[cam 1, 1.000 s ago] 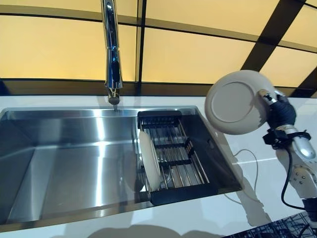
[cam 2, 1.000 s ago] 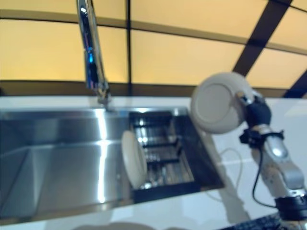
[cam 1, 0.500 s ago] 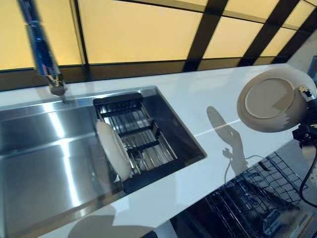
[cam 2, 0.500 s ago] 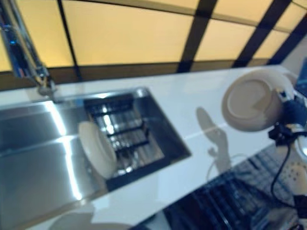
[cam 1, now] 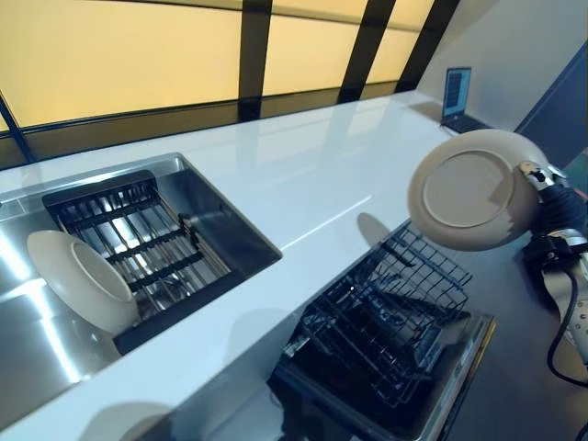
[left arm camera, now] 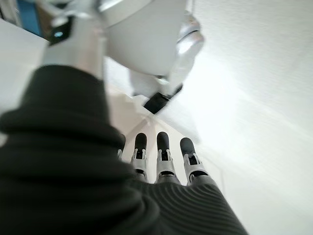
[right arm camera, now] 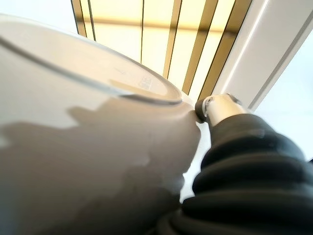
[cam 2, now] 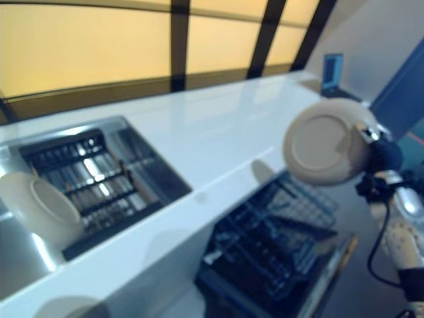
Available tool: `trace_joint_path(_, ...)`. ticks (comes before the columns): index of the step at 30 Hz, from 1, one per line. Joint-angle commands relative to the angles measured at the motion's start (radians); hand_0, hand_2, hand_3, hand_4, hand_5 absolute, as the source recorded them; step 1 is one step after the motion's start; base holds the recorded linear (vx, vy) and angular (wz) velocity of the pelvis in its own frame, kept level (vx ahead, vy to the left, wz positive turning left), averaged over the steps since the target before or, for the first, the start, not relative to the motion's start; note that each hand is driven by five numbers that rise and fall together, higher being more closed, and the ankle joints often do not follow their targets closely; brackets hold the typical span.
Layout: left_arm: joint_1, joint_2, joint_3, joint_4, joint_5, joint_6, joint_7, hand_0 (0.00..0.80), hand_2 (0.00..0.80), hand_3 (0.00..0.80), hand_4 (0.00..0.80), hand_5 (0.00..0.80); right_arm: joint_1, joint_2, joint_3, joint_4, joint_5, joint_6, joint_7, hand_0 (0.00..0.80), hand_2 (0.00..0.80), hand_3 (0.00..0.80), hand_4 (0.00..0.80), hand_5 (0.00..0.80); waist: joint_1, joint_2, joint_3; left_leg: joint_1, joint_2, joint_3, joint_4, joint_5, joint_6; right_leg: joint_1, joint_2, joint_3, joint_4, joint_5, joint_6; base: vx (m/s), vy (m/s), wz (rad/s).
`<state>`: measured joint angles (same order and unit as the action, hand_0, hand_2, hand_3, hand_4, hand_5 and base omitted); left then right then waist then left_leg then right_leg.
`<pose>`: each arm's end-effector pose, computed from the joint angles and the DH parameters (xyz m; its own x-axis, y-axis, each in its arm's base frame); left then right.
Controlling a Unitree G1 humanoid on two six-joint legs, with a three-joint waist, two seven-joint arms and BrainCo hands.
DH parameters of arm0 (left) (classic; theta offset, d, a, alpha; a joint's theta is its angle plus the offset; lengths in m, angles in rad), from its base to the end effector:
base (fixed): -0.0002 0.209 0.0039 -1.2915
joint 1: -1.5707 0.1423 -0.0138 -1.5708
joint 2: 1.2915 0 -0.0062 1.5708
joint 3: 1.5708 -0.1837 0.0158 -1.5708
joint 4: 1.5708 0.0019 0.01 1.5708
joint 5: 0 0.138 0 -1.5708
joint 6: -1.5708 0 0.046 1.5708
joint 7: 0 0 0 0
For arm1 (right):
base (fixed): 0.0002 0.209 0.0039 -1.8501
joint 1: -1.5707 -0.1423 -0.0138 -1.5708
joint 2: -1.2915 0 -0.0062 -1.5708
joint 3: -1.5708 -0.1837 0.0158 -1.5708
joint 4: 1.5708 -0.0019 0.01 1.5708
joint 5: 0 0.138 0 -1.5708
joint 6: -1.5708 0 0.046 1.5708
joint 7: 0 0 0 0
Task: Take plates into dishwasher
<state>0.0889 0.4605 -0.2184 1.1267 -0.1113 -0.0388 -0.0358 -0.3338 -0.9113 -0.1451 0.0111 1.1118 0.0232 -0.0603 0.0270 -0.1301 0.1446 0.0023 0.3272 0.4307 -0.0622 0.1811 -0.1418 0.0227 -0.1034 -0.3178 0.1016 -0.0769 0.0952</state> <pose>0.0571 0.2897 -0.0923 0.3685 0.2845 -0.8850 0.1421 0.9236 0.3561 0.2399 -0.2976 0.2134 0.9223 -0.0627 0.3813 -0.0272 0.9738 0.2259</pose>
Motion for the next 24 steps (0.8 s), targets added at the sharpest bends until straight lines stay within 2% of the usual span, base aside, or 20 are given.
trace_joint_path(1,-0.151,-0.012,-0.002,0.009,0.009,-0.046,0.030,0.000,0.000,0.000,0.000,0.000,-0.117,0.001,-0.015,-0.041,-0.034,-0.020,0.004,0.800,0.800,0.800,0.800,0.800,-0.005,0.014,0.019,-0.114,-0.086,-0.090,0.047,-0.027,0.034,0.114,-0.044,0.039,-0.020,0.008,0.032,-0.115,-0.155,0.14)
trace_joint_path(3,-0.143,-0.046,-0.030,0.003,0.006,-0.094,0.027,0.000,0.000,0.000,0.000,0.000,-0.145,0.004,0.026,-0.037,-0.075,0.003,0.058,0.800,0.800,0.800,0.800,0.800,-0.011,0.046,0.039,-0.130,-0.074,-0.089,0.060,-0.008,0.017,0.118,-0.042,0.039,-0.009,-0.014,0.006,-0.179,-0.095,0.32)
trace_joint_path(5,-0.146,-0.061,-0.033,-0.011,-0.015,-0.105,0.030,0.000,0.000,0.000,0.000,0.000,-0.169,0.011,0.063,-0.041,-0.118,0.006,0.087,0.800,0.800,0.800,0.800,0.800,-0.011,0.065,0.045,-0.138,-0.062,-0.076,0.056,0.005,0.008,0.113,-0.033,0.032,-0.014,-0.016,-0.009,-0.174,-0.087,0.23)
trace_joint_path(7,-0.149,-0.077,-0.024,-0.032,-0.021,-0.103,0.029,0.000,0.000,0.000,0.000,0.000,-0.208,0.025,0.128,-0.056,-0.209,0.009,0.125,0.800,0.800,0.800,0.800,0.800,-0.011,0.087,0.055,-0.134,-0.045,-0.047,0.034,0.028,-0.006,0.113,-0.024,0.005,-0.003,-0.035,-0.024,-0.166,-0.130,-0.01)
trace_joint_path(9,-0.146,-0.081,-0.022,-0.029,-0.019,-0.097,0.033,0.000,0.000,0.000,0.000,0.000,-0.221,0.025,0.159,-0.075,-0.261,0.023,0.134,0.800,0.800,0.800,0.800,0.800,-0.010,0.095,0.053,-0.134,-0.040,-0.039,0.024,0.039,-0.011,0.113,-0.020,-0.001,0.001,-0.042,-0.029,-0.102,-0.097,-0.03)
trace_joint_path(15,-0.131,-0.081,0.003,0.036,-0.020,-0.092,0.043,0.000,0.000,0.000,0.000,0.000,-0.194,-0.004,0.218,-0.107,-0.284,0.096,0.186,0.800,0.800,0.800,0.800,0.800,-0.028,0.114,0.032,-0.122,-0.028,-0.028,0.009,0.057,-0.023,0.109,-0.012,0.007,0.004,-0.051,-0.040,-0.032,-0.024,0.06)
trace_joint_path(20,-0.126,-0.084,0.027,0.072,-0.033,-0.090,0.037,0.000,0.000,0.000,0.000,0.000,-0.123,-0.003,0.212,-0.129,-0.306,0.142,0.215,0.800,0.800,0.800,0.800,0.800,-0.043,0.117,0.019,-0.115,-0.030,-0.034,0.010,0.055,-0.028,0.112,-0.013,0.016,-0.009,-0.045,-0.041,0.012,0.046,0.12)
trace_joint_path(24,-0.121,-0.085,0.038,0.087,-0.037,-0.089,0.039,0.000,0.000,0.000,0.000,0.000,-0.036,0.010,0.173,-0.152,-0.313,0.131,0.210,0.800,0.800,0.800,0.800,0.800,-0.056,0.115,0.017,-0.105,-0.032,-0.030,0.007,0.050,-0.026,0.119,-0.015,0.018,-0.018,-0.041,-0.036,0.021,0.048,0.06)
